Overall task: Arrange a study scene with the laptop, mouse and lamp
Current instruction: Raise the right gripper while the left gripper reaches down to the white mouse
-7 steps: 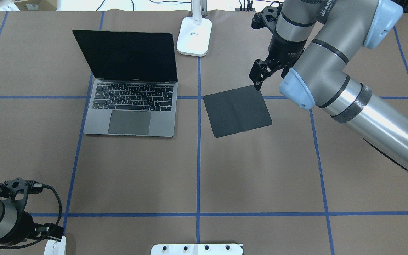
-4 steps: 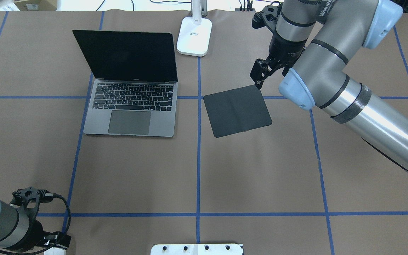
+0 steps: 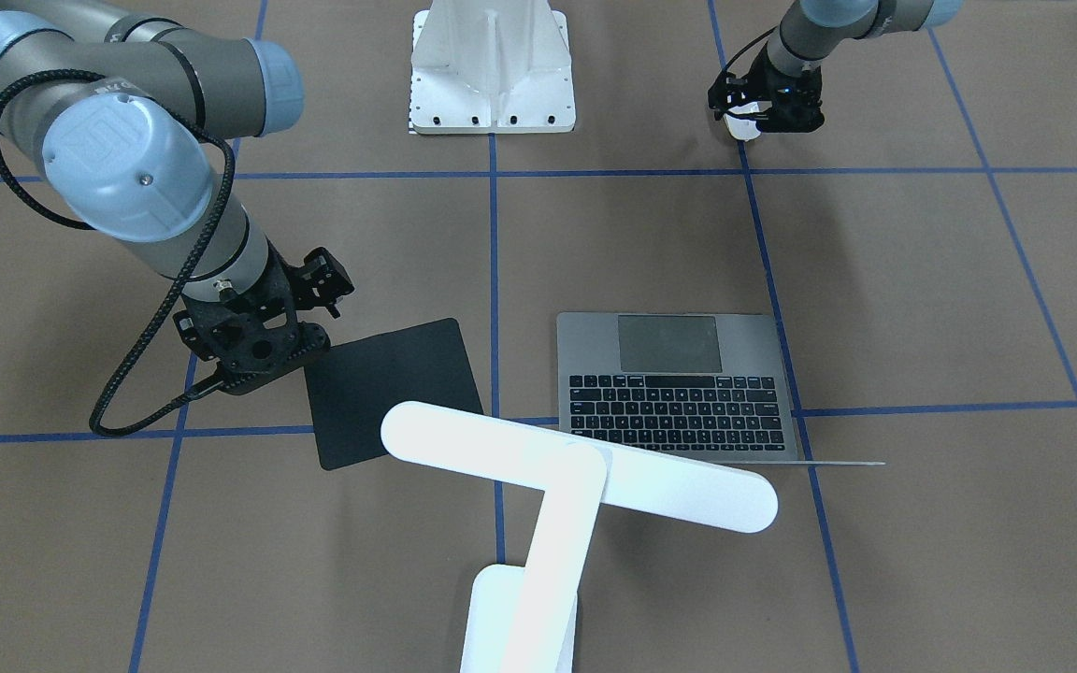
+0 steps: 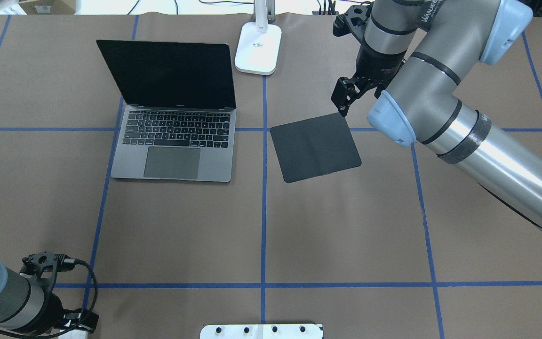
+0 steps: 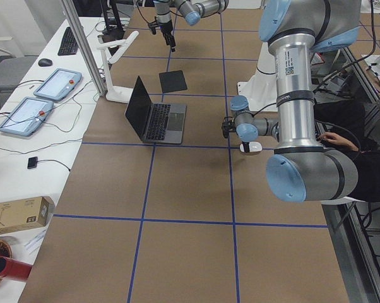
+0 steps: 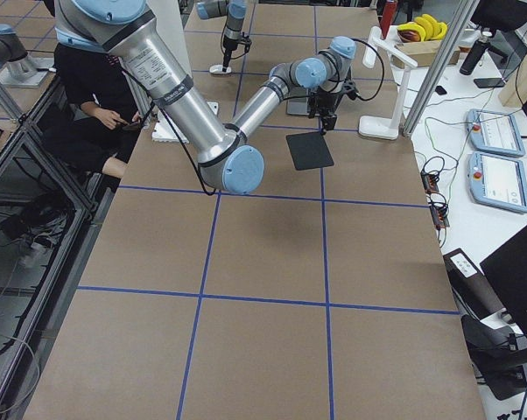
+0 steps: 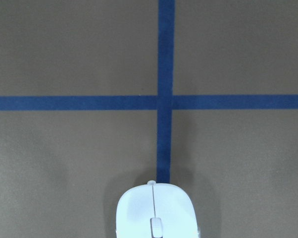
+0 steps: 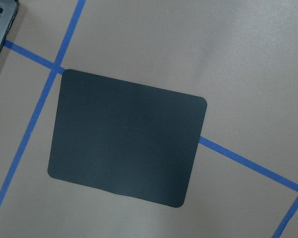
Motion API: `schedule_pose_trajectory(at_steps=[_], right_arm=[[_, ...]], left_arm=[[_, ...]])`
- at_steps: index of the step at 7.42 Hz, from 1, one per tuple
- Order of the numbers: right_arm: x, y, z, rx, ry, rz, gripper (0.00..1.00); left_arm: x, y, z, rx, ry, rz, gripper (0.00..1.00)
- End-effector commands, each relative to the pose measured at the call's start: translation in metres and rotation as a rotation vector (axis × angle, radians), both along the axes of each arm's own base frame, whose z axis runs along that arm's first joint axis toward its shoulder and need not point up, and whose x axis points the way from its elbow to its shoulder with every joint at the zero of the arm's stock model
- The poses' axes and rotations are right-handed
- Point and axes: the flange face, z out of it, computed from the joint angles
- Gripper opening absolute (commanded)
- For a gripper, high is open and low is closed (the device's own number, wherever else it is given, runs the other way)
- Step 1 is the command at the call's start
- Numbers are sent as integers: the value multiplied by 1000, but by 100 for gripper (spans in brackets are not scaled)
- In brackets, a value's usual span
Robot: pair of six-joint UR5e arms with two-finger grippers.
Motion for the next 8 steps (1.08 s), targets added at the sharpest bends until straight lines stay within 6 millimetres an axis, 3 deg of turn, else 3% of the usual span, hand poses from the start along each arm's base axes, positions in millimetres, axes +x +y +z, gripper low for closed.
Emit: schedule_pose_trajectory(at_steps=[1, 3, 6, 8], right_arm=[[-3, 1, -3, 9, 3, -1, 100], [-3, 0, -5, 19, 10, 4, 100], [-5, 1, -3, 25, 20, 5, 100], [-5, 1, -2, 23, 21, 5, 100]], left_arm=[[2, 1, 8, -18, -8, 2, 96], [9, 16, 6, -51, -17, 8, 95], [12, 20, 6, -61, -18, 18, 79], [18, 24, 5, -59, -15, 30, 78]])
